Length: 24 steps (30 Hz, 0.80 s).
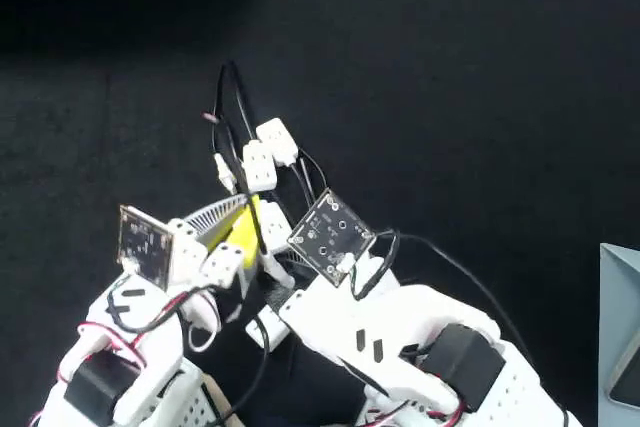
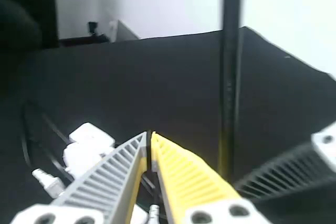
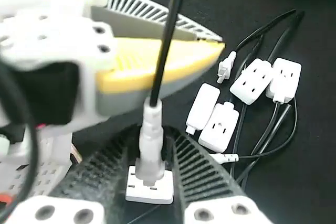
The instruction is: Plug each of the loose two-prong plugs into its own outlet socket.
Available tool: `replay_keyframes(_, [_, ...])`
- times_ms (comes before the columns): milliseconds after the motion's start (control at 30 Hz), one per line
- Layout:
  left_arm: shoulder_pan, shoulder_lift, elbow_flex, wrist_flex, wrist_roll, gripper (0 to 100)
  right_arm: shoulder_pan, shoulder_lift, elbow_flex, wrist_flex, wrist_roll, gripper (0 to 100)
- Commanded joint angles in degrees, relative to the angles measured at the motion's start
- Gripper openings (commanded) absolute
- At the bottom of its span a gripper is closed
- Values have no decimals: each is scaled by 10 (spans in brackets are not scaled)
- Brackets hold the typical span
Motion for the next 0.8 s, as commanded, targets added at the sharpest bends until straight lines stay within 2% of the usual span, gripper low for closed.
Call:
replay_keyframes(0, [42, -1, -65, 35, -2, 29, -7, 1, -2, 1, 0, 11])
replay_keyframes(200, [51, -1, -65, 45, -5, 29, -7, 1, 1, 2, 0, 11])
replay_keyframes(300, [54, -1, -69, 45, -46, 29, -7, 1, 15, 0, 0, 11])
replay_keyframes(500, [121, -1, -60, 46, -120, 28, -7, 1, 31, -8, -2, 11])
replay_keyframes(667, [120, -1, -58, 46, -126, 28, -6, 1, 31, -5, -4, 11])
replay_keyframes(767, [101, -2, -65, 45, -123, 28, 26, 1, 29, -7, -4, 11])
